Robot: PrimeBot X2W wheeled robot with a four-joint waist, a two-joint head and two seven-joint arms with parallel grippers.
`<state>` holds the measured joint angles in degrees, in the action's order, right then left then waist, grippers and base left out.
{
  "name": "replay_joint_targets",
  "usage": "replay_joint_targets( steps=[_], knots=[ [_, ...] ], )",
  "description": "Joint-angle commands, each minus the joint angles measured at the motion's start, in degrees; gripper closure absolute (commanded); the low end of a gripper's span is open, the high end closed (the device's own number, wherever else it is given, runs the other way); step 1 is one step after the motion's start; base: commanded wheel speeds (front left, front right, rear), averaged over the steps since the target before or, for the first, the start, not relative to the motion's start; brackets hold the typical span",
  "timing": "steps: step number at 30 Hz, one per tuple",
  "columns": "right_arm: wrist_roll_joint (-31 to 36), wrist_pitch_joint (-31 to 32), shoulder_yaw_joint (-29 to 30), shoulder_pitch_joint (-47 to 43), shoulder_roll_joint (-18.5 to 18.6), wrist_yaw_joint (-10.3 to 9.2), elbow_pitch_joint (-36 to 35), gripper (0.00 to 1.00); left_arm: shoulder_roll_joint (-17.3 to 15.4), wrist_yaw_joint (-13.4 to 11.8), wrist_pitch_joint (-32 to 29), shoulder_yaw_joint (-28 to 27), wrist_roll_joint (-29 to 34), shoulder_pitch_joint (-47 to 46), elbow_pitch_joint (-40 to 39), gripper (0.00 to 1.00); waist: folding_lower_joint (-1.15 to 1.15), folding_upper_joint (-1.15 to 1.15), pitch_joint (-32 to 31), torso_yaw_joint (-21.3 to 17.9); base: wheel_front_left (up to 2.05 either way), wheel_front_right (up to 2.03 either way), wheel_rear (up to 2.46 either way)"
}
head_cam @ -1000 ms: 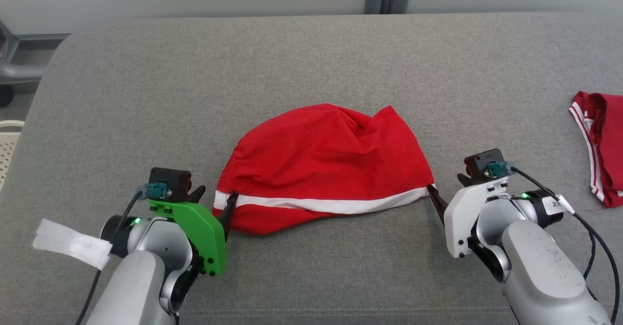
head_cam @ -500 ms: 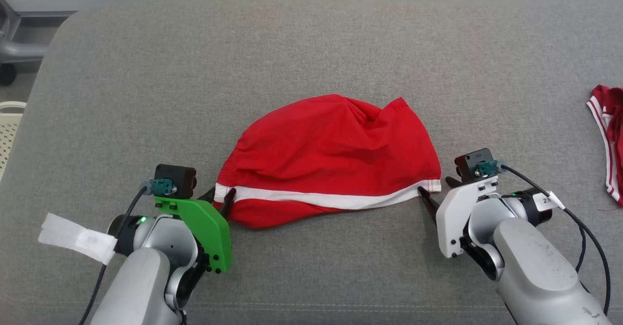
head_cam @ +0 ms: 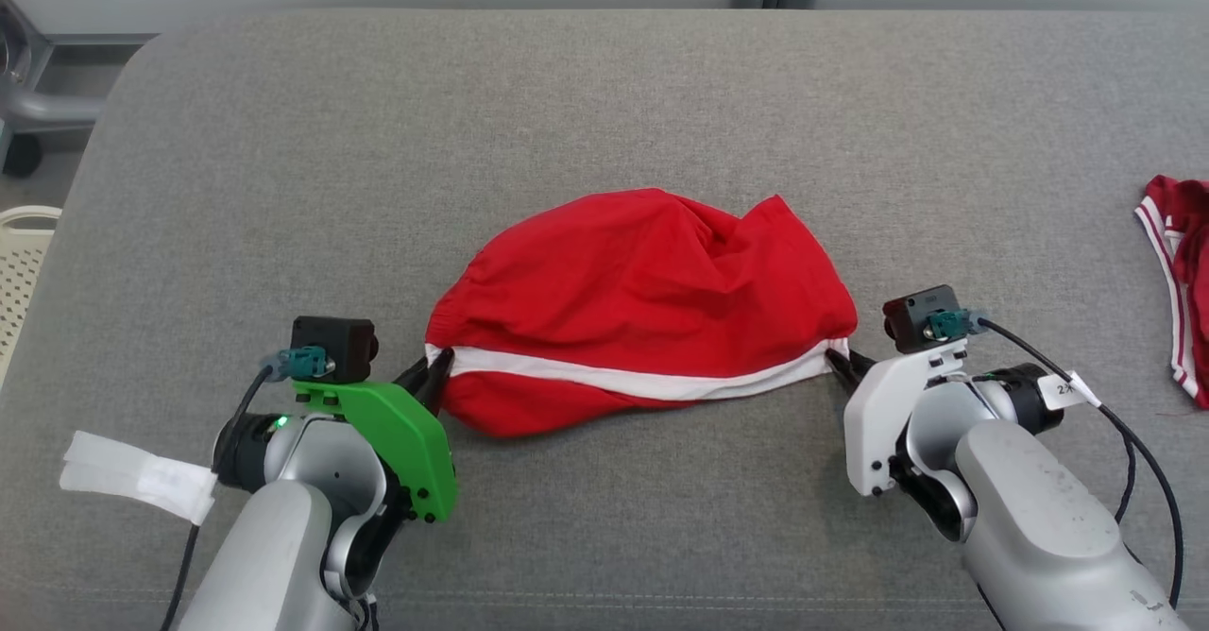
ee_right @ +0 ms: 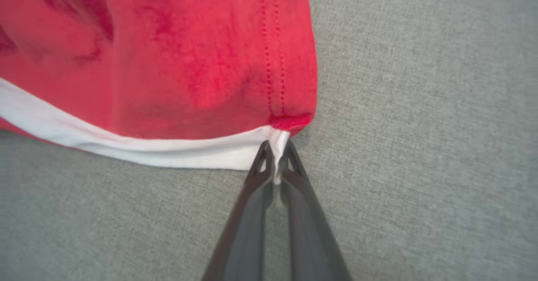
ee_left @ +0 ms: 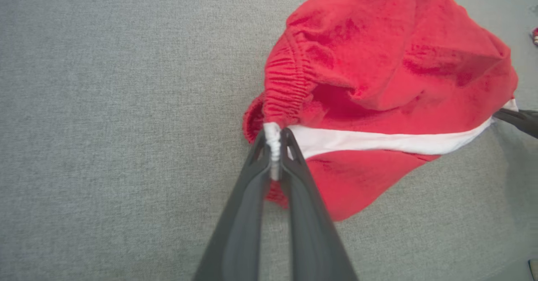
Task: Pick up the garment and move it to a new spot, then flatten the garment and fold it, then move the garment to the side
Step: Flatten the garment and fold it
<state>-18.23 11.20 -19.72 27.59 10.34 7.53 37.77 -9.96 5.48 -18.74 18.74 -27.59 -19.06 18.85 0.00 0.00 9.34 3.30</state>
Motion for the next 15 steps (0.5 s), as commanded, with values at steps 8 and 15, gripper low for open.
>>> replay_joint_targets(
  steps=[8,15],
  knots=[
    [-2.81,-1.64,1.18,-1.6,1.2,-0.09,-5.26,1.0,1.53,0.05,2.43,-2.5,-3.99,1.12,-3.52,1.0,0.0,0.0,-4.7,-2.42,0.0,0.0,0.0],
    [-5.69,0.86,3.22,-2.49,2.46,-0.09,-12.38,1.0,1.81,0.54,1.5,-3.64,-7.23,-0.02,-6.59,1.0,0.0,0.0,-7.7,-5.35,0.0,0.0,0.0]
  ],
)
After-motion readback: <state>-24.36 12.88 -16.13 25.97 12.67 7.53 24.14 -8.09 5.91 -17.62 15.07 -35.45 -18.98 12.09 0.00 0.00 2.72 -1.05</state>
